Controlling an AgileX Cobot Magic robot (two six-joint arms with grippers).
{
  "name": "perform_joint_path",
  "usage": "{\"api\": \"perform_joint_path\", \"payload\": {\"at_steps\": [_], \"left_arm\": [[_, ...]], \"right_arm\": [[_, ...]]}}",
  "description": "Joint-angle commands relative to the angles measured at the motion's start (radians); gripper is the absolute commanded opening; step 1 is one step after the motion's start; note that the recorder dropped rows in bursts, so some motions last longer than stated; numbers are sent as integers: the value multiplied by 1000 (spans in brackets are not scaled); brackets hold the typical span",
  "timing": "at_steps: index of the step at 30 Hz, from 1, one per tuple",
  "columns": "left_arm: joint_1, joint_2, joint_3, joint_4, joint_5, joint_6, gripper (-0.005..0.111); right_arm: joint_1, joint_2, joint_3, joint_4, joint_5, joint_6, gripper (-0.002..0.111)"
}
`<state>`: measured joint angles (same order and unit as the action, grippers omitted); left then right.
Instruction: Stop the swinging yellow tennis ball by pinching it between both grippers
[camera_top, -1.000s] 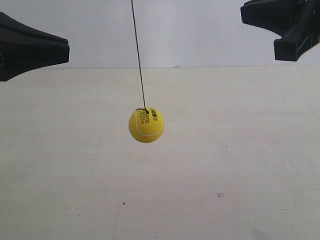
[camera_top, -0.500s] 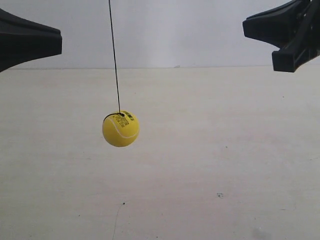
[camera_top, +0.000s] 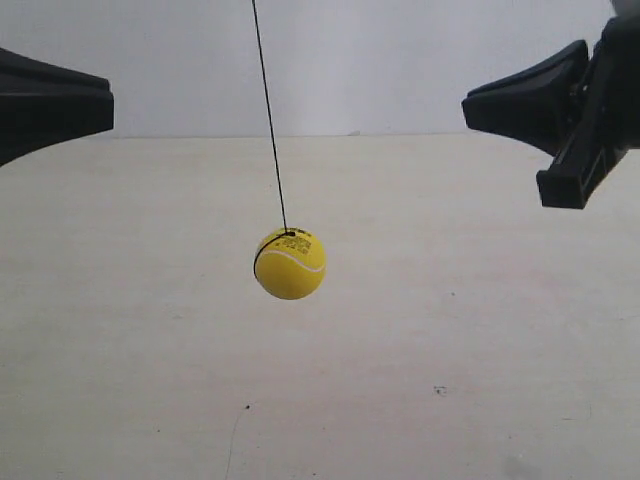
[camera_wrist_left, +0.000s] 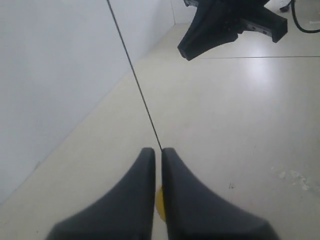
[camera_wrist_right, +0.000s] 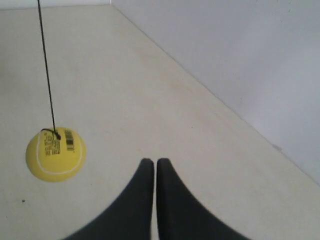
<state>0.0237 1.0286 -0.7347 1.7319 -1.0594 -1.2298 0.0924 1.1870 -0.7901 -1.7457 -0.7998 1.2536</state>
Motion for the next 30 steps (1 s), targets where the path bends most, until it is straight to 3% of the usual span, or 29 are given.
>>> {"api": "perform_joint_path", "payload": {"at_steps": [1,9,16,30], "left_arm": [[4,46,26,-54,17,60,5],[4,266,26,-54,21,149,5],[4,410,-14,-8,-75,184,5],[48,431,-38,13,-121,175,5]], "right_arm": [[-3,91,11,1,-5,-56,0],[-3,244,11,9,-90,-152,0],[-3,272,11,61,-154,-224,0],[-3,458,11,144,-232,-361,0]]}}
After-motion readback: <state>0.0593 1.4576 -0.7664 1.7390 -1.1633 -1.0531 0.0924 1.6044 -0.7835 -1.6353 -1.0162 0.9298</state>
